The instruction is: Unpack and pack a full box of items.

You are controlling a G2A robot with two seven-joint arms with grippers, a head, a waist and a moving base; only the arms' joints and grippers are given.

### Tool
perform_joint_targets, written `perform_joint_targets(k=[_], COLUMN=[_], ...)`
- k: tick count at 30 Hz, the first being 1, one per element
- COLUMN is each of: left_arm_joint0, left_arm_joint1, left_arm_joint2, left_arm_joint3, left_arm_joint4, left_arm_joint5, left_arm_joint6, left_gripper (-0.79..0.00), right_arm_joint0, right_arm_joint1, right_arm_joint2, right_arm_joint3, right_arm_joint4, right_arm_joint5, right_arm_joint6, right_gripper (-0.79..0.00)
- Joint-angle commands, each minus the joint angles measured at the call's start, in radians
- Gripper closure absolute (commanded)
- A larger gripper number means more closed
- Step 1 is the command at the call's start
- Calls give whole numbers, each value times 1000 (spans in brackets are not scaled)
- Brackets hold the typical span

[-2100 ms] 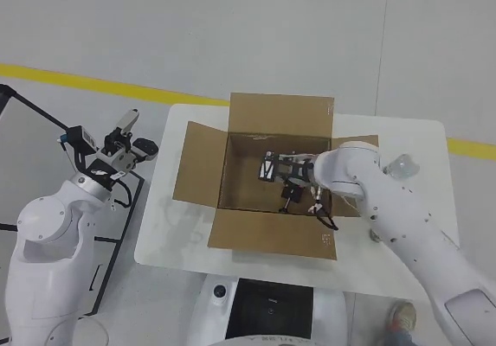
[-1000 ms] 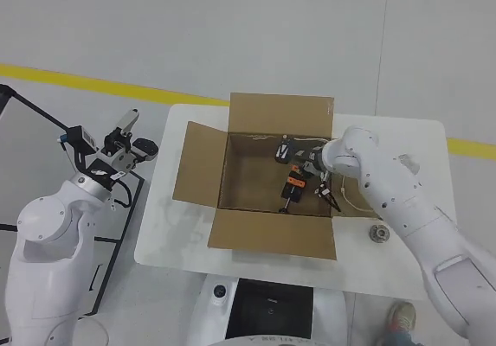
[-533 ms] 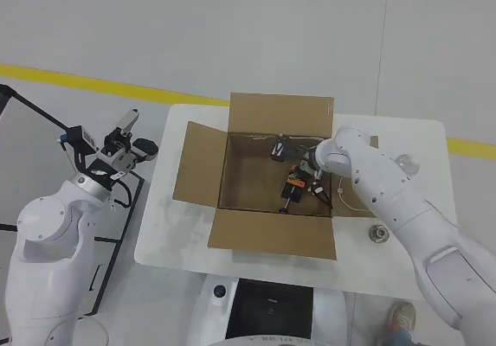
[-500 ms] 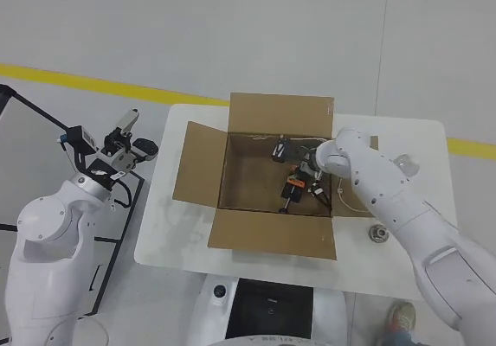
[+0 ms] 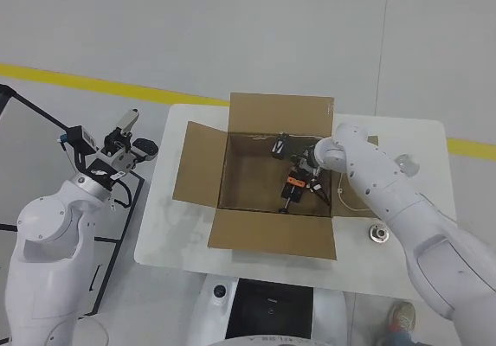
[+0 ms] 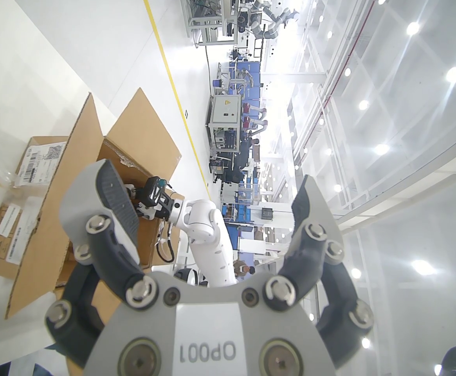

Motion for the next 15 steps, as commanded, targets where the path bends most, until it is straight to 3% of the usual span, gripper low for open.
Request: perform_joint_targets(k=[1,15], left_arm_joint0=[0,0], left_arm_joint1=[0,0], left_arm_joint2=[0,0], left_arm_joint3=[0,0], left_arm_joint4=[0,0], left_arm_joint5=[0,0], left_arm_joint6=[0,0], left_gripper=[-785,-785], right_arm_joint0=[8,58], right_arm_joint1=[-7,-73], right_arm_joint2=[-7,-60], right_arm_joint3=[18,158], right_arm_joint4=[0,-1], right_arm_joint5=[-10,-27], right_arm_joint6=[3,-19], right_gripper=[-102,-194])
